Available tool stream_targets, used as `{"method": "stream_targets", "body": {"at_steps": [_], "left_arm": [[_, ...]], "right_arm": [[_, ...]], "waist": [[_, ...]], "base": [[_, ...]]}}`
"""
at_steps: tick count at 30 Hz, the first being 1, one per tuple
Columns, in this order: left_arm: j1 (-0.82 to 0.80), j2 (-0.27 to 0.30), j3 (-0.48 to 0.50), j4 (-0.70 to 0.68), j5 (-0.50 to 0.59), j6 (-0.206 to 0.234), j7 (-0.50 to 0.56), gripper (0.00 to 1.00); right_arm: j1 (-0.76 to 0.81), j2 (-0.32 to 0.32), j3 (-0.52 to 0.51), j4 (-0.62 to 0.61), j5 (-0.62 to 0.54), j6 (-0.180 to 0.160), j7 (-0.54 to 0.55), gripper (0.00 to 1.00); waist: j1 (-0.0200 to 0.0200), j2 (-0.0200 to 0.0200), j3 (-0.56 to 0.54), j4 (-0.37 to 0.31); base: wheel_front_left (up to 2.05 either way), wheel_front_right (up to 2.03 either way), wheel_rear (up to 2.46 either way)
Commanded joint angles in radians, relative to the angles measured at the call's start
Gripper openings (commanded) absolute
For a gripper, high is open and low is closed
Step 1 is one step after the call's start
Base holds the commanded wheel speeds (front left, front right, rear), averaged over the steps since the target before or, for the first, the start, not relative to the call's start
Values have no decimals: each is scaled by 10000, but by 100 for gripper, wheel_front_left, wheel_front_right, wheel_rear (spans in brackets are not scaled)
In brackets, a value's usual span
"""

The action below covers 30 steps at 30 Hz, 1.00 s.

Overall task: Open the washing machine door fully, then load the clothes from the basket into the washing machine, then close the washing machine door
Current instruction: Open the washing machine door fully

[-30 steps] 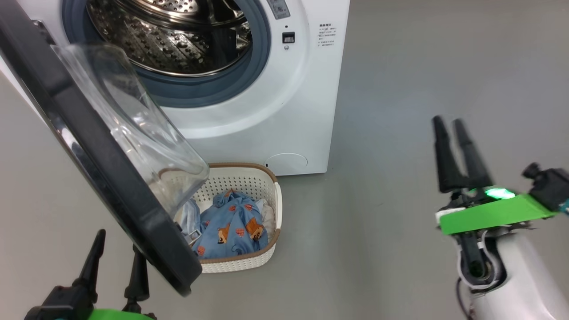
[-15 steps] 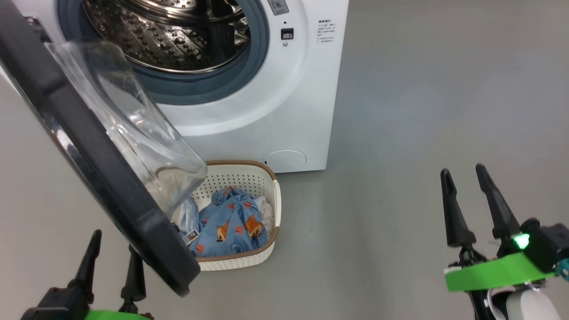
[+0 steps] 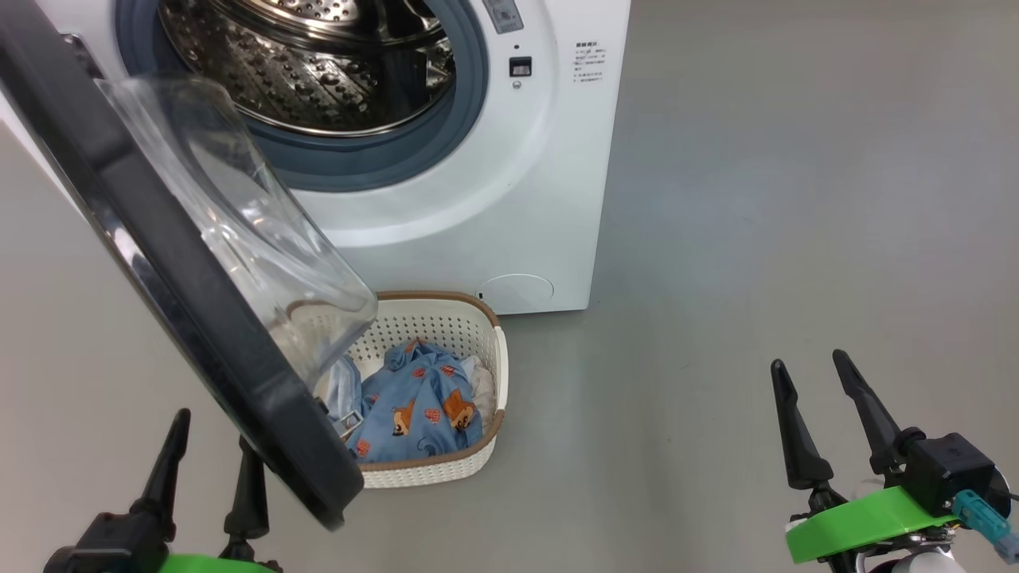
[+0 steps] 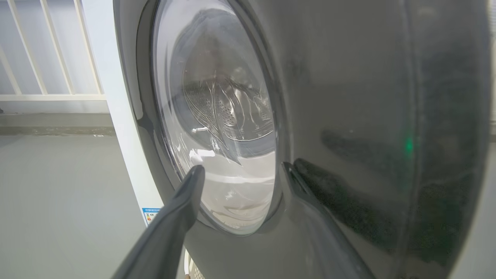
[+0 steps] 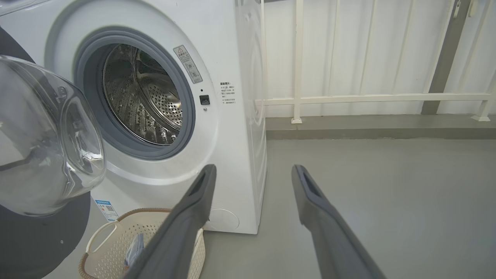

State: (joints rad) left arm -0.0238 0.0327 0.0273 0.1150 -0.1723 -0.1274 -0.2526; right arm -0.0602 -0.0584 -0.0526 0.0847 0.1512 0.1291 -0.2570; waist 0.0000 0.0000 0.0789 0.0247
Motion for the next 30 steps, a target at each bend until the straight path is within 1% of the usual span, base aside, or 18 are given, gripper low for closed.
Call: {"method": "stream_targets", "body": {"at_steps": [1,10,30], "left_arm": [[-54,175,278,-215,60,14,-92,100],[-34,175,233,-139,80,90,-92,100],[-16,175,149,-100,39,175,-92,100]], "right_arm": [[-95,9,168,-144,-207,16,-47,100],[-308,64,-16,619,-539,16,-47,100],[-513,80,-190,1223,-722,16,-47,100]], "waist": [[0,0,-26,29],[0,0,-52,131],[0,0,-92,267]], "base": [[0,0,0],[0,0,0],[0,0,0]]}}
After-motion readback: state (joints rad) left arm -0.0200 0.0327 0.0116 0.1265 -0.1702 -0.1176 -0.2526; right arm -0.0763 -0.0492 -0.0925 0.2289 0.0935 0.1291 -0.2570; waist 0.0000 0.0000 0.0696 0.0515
